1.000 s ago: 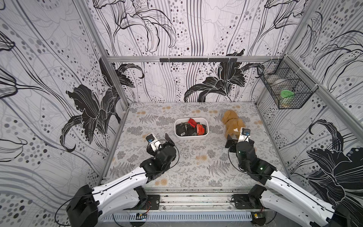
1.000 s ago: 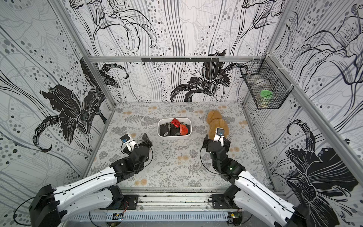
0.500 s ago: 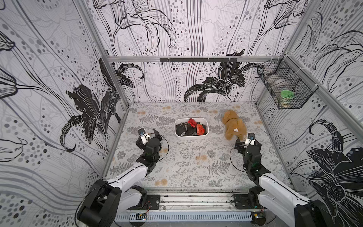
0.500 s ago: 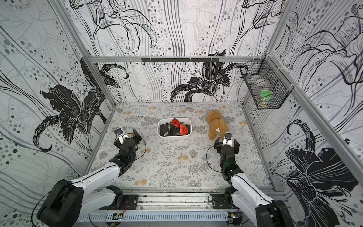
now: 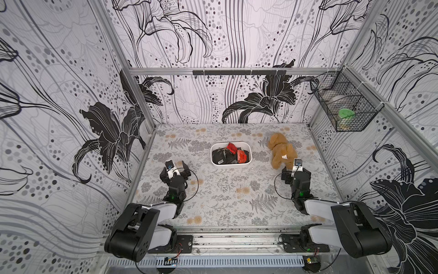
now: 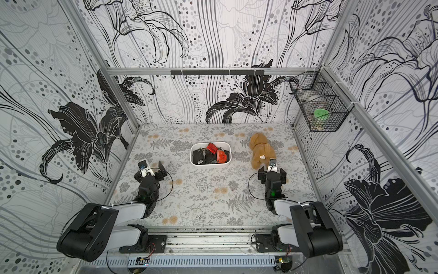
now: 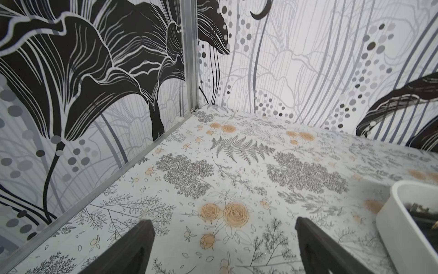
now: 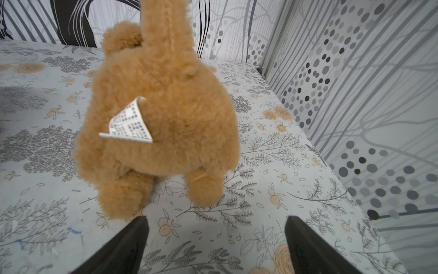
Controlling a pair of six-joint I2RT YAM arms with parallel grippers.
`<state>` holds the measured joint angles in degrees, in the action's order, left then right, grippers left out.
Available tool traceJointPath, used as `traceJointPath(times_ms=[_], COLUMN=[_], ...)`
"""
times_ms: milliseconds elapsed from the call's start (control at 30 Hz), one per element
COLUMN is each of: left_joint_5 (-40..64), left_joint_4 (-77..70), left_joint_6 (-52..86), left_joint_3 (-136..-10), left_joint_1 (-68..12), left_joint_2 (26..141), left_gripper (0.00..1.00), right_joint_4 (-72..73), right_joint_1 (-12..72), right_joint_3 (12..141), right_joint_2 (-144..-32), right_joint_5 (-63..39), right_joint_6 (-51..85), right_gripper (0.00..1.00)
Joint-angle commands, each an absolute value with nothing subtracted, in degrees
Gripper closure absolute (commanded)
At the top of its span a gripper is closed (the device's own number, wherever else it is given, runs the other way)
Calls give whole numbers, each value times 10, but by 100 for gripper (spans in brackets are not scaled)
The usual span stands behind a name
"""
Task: Put the tea bags into the storage box
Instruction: Reset both arms
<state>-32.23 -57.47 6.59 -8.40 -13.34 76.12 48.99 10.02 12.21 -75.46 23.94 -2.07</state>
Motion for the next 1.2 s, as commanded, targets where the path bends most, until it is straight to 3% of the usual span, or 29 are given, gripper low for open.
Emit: traceJointPath(times_ms=[0, 100, 200, 367, 433, 1167], left_joint_5=[-280, -244, -206, -148, -139, -138], left_joint_4=[-738, -698, -804, -704, -717, -709], left_joint_6=[27, 43, 48, 54, 53, 57], left_joint_3=[-86, -102, -77, -115, -116, -116], left_joint_1=[-124, -101, -71, -58, -52, -50], left_joint_2=[805, 799, 857, 841, 849, 844], left_gripper=[3, 3, 3, 3, 3, 3], right_joint_4=[571, 609, 608, 723, 663, 663], right_joint_1=[91, 77, 68, 16, 5, -5], right_joint_3=[140, 142, 151, 114, 131, 136], right_joint_2=[-771, -808, -825, -871, -855, -859], right_joint_5=[192, 158, 139, 18, 1, 1], right_joint_6=[-45, -61, -61, -50, -47, -37], right_gripper=[5, 4, 4, 4, 4, 5])
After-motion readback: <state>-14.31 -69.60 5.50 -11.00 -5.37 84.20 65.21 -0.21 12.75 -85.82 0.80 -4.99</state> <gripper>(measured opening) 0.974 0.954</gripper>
